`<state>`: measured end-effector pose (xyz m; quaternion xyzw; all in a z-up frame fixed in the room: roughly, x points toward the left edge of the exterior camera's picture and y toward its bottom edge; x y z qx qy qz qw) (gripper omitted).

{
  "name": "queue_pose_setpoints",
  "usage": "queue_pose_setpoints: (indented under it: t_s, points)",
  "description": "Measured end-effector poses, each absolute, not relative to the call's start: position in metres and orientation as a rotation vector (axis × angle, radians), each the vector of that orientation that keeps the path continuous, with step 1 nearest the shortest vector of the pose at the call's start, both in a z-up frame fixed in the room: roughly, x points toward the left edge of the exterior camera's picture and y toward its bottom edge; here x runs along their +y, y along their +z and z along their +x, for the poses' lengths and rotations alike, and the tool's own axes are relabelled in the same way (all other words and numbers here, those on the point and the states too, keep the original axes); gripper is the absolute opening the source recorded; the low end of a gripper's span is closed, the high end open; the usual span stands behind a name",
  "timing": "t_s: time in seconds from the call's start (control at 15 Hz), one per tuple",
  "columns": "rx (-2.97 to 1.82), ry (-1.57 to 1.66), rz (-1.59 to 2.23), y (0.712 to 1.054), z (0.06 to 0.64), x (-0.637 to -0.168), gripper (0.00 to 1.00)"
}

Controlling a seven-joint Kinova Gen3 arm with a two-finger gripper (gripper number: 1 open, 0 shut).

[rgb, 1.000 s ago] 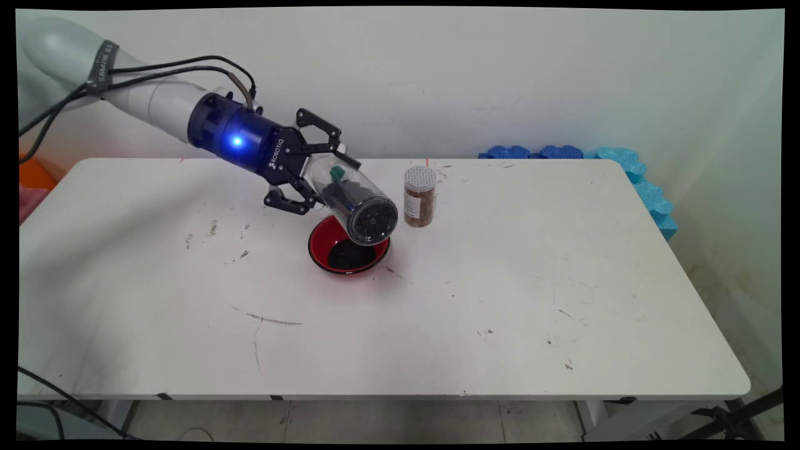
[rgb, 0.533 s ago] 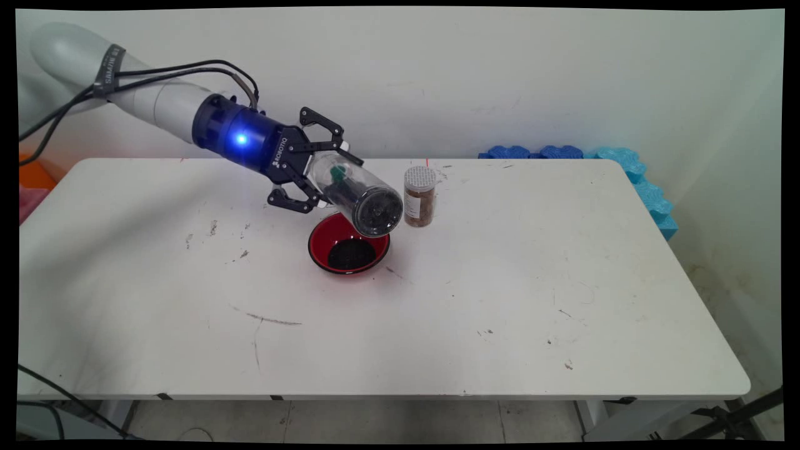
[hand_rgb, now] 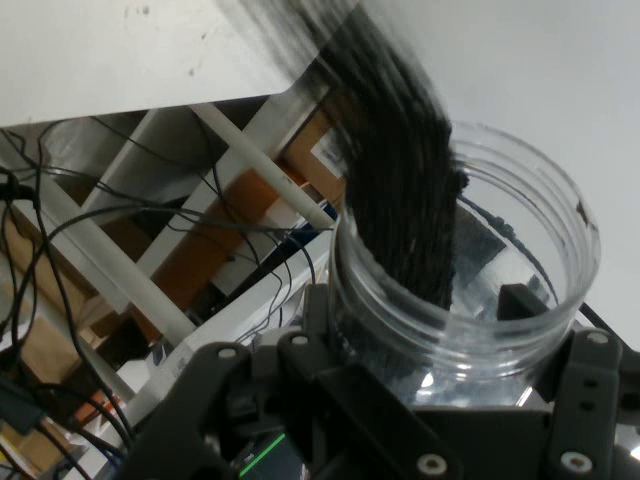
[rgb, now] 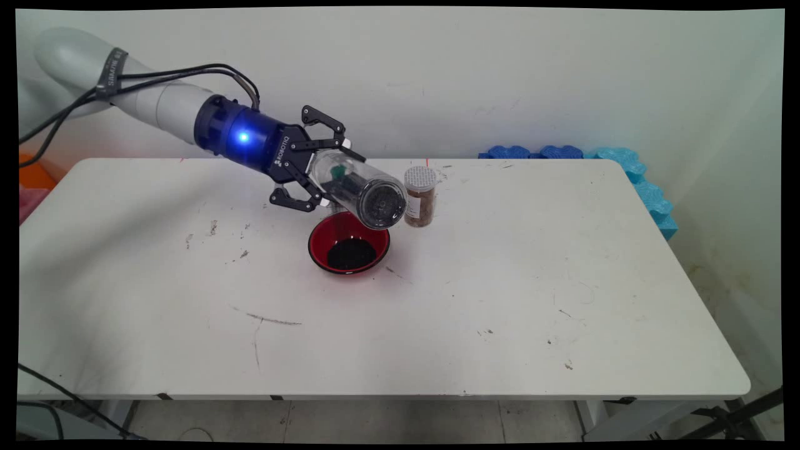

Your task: Pour the black seasoning powder in the red bowl

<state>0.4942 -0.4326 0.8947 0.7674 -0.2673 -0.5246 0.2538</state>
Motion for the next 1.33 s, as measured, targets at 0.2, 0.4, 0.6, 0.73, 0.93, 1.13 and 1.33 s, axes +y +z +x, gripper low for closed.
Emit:
queue_pose_setpoints:
  t_s: [0.2, 0.4, 0.6, 0.73, 0.93, 1.13, 1.33]
  points:
    - [-0.709, -1.442, 2.087, 0.8946, 0.4924, -0.4324, 0.0]
    - [-0.698, -1.455, 2.087, 0.8943, 0.4905, -0.432, 0.0]
    - [-0.69, -1.463, 2.087, 0.8929, 0.49, -0.4318, 0.0]
    - [-0.684, -1.465, 2.087, 0.8919, 0.4899, -0.4319, 0.0]
    - [-0.686, -1.465, 2.084, 0.8909, 0.4889, -0.4331, 0.0]
    - [-0.696, -1.461, 2.079, 0.8899, 0.4891, -0.4333, 0.0]
    - [-0.706, -1.456, 2.075, 0.8893, 0.4893, -0.4331, 0.0]
